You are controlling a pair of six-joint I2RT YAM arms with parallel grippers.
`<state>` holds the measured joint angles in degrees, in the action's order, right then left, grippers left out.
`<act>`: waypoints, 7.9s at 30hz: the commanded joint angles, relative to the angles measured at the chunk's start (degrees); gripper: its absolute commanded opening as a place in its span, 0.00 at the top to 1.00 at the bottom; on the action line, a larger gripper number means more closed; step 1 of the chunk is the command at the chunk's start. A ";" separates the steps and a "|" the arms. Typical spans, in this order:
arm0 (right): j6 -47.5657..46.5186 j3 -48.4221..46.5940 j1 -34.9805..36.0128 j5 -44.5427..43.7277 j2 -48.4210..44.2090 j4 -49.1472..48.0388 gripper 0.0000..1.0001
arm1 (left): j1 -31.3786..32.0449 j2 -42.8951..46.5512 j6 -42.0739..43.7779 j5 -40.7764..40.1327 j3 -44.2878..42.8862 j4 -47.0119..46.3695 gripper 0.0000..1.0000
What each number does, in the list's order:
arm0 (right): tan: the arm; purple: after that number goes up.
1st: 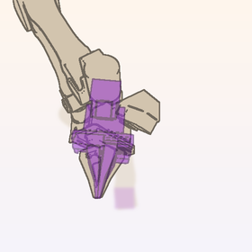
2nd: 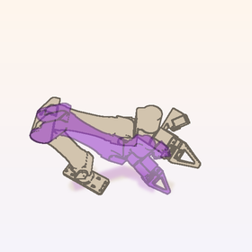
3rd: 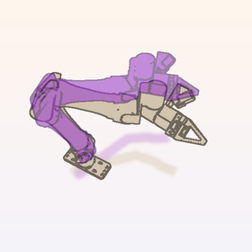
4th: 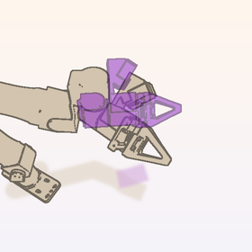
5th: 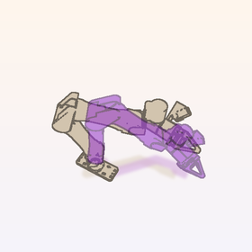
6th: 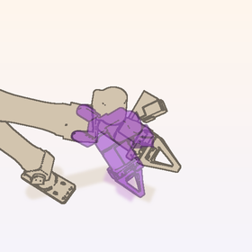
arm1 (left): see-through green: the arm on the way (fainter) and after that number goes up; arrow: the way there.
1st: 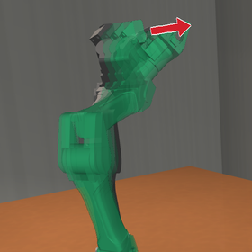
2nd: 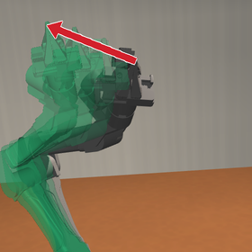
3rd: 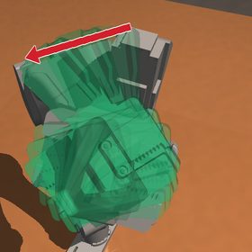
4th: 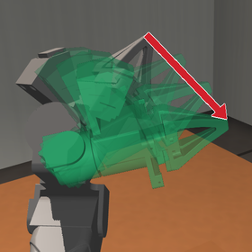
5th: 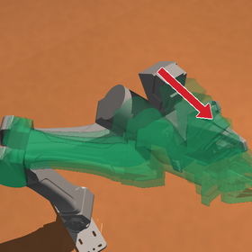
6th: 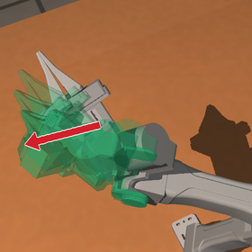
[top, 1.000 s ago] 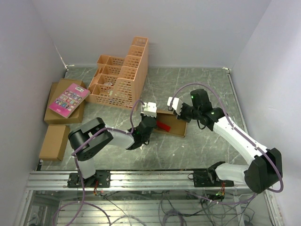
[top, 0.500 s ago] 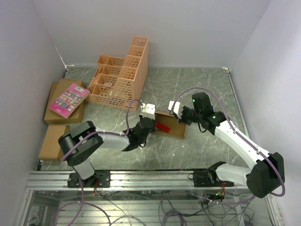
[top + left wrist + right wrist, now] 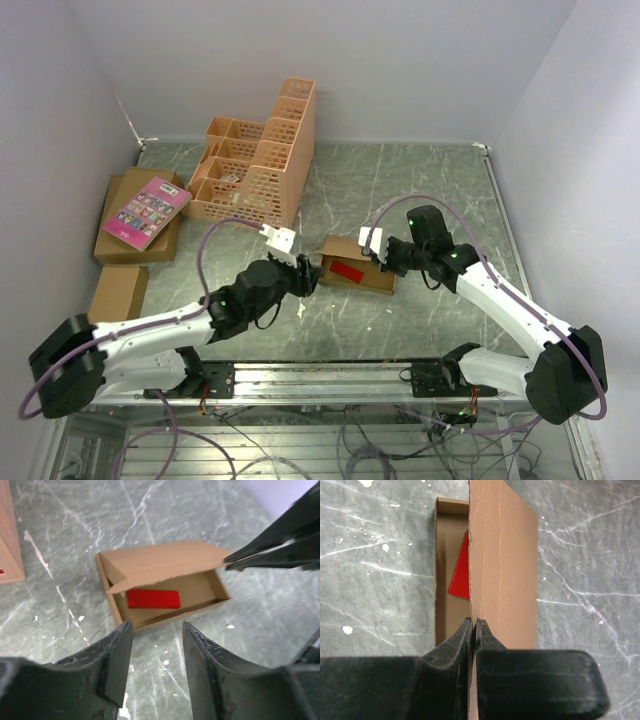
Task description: Fold the paper box
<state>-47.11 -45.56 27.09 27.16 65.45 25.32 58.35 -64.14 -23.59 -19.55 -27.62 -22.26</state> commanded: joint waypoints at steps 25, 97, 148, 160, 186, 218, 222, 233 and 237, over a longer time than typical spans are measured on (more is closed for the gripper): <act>-8.77 14.43 4.77 -1.80 -4.42 0.50 1.00 | -7.35 -18.62 -5.42 18.89 -12.92 6.61 0.51; 30.43 -3.18 -29.60 16.20 14.04 0.13 0.45 | -12.89 -13.24 -11.42 21.43 -6.88 3.57 0.37; 39.64 -8.49 -41.74 27.06 44.06 5.50 0.82 | -17.04 -35.90 -31.84 30.26 3.11 -35.61 0.13; 38.95 -8.65 -42.54 28.18 44.84 6.38 0.82 | -13.42 -40.63 -35.20 28.87 0.63 -41.18 0.15; 25.76 -11.41 -46.90 34.13 28.98 13.20 0.43 | -11.53 -32.84 -41.73 25.22 0.21 -40.60 0.72; -5.99 -0.51 -6.27 -0.72 -13.01 7.31 0.01 | -7.04 -29.19 -65.50 8.88 -32.91 28.20 0.74; -2.26 4.89 0.43 -9.24 -13.68 -0.72 0.01 | -7.03 -30.60 -67.52 10.51 -34.44 28.45 0.74; 0.26 13.54 7.93 -26.35 -9.77 -16.59 0.20 | -7.08 -31.46 -69.99 11.39 -35.75 28.87 0.74; 0.26 14.67 9.63 -29.76 -8.73 -19.51 0.36 | -7.08 -31.40 -70.77 11.28 -35.60 28.70 0.74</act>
<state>-47.64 -32.10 35.07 3.29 56.25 12.53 51.11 -94.74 -92.95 -9.56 -61.58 5.34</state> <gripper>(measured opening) 0.709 0.443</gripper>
